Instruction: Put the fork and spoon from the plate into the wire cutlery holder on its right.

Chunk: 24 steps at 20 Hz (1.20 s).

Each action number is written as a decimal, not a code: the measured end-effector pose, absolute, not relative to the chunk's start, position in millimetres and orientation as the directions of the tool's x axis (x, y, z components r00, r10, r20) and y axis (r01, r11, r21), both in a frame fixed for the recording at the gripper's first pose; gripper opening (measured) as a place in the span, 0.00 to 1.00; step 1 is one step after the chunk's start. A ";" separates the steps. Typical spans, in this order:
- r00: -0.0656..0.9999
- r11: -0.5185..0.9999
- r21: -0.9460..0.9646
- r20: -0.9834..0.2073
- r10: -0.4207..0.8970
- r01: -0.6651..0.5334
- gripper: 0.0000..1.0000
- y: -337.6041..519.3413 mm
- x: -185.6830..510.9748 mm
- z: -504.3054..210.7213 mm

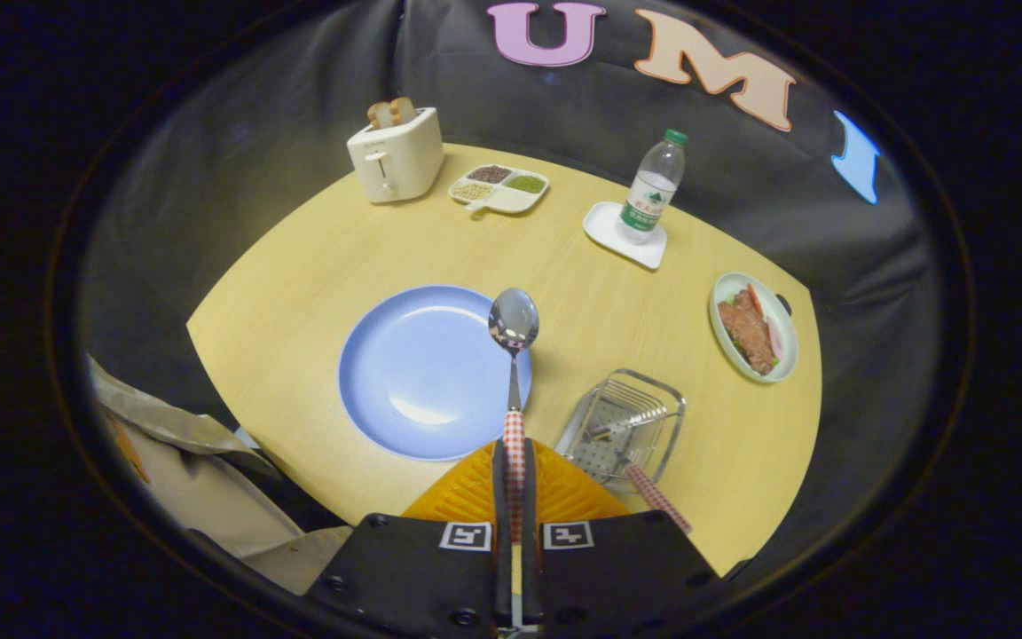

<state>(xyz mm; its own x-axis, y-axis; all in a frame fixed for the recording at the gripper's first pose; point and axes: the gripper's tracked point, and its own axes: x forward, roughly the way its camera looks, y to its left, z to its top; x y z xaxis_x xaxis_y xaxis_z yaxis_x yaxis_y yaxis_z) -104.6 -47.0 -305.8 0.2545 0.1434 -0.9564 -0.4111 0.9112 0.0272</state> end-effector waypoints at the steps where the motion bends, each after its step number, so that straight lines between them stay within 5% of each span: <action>1: 0.246 0.909 0.021 -0.960 0.135 -0.416 0.07 -53.1 -104.3 -304.2; 24: -0.024 0.745 -0.036 -0.997 -0.070 -0.666 0.07 -159.6 -112.0 -281.0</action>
<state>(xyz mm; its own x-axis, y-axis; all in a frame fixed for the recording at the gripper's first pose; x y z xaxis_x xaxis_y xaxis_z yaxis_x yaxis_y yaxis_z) -112.0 -159.6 -281.0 -0.0236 -0.0698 -0.9973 -0.6658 0.7452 -0.0364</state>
